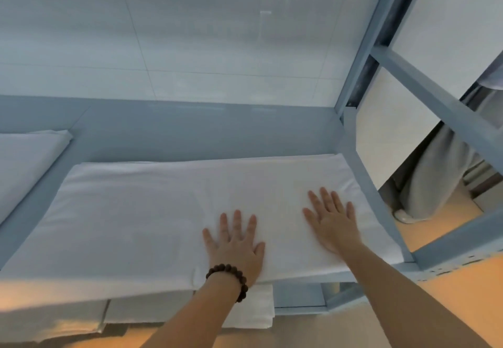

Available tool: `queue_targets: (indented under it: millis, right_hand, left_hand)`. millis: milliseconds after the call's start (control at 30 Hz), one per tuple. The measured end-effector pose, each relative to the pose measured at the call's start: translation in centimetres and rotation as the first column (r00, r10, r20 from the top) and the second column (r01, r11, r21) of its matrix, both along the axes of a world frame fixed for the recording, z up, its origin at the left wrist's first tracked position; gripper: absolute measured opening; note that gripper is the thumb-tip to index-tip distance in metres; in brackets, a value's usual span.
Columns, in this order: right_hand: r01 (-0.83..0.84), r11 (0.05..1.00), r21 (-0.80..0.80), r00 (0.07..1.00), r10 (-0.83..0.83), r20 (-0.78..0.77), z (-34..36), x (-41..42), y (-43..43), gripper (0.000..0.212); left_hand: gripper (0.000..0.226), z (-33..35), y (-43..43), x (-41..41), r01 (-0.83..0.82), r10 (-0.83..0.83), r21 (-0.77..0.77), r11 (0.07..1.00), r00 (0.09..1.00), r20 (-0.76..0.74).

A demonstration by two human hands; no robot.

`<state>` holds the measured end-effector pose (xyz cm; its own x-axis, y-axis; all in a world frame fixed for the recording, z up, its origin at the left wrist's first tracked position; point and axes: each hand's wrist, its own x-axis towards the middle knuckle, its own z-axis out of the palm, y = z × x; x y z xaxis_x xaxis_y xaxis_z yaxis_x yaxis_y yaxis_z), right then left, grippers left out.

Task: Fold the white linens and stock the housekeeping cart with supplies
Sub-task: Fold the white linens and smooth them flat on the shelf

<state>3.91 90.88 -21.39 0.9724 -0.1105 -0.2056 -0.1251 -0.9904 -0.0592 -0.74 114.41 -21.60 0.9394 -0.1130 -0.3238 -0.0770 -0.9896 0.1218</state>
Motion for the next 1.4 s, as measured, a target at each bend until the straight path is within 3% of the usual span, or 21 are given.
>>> queue_targets:
  millis: [167,300,400,567,767,1000,1200,1400]
  right_hand:
    - [0.185,0.982,-0.026,0.978,-0.186,-0.091,0.6,-2.1,-1.9,0.057]
    - [-0.052,0.996,0.077,0.998,0.053,-0.017,0.6,-4.8,4.8,0.055]
    - [-0.154,0.987,0.036,0.988,0.153,0.014,-0.4,-6.9,5.4,0.058]
    - [0.045,0.998,-0.04,0.999,-0.045,0.005,-0.8,-7.6,-0.8,0.063]
    - [0.135,0.991,-0.013,0.989,-0.135,-0.063,-0.3,-6.9,1.0,0.066]
    - [-0.183,0.98,0.081,0.983,0.184,-0.012,0.5,-7.3,13.2,0.058]
    - [-0.257,0.958,0.126,0.966,0.259,-0.002,0.4,-6.3,23.0,0.056]
    - [-0.315,0.947,0.06,0.949,0.314,0.012,-0.5,-4.7,30.3,0.058]
  left_hand:
    - [0.062,1.4,0.2,-1.1,0.037,-0.034,0.034,0.999,0.995,-0.089]
    - [0.062,2.3,-1.4,-2.5,0.023,-0.014,0.054,0.998,0.987,-0.162]
    - [0.061,1.9,-2.2,-4.0,-0.016,0.022,0.048,0.999,0.991,-0.129]
    - [0.061,1.1,-1.1,-5.1,-0.028,0.028,0.018,0.999,0.999,-0.045]
    - [0.062,0.6,3.8,-5.1,-0.114,0.115,0.066,0.991,0.993,-0.004]
    - [0.058,1.0,8.5,-4.9,-0.2,0.199,0.024,0.98,0.98,0.029]
    - [0.057,0.4,14.8,-4.8,-0.255,0.255,0.011,0.967,0.966,0.031]
    - [0.061,-0.4,21.8,-5.1,-0.282,0.279,0.024,0.959,0.955,0.102]
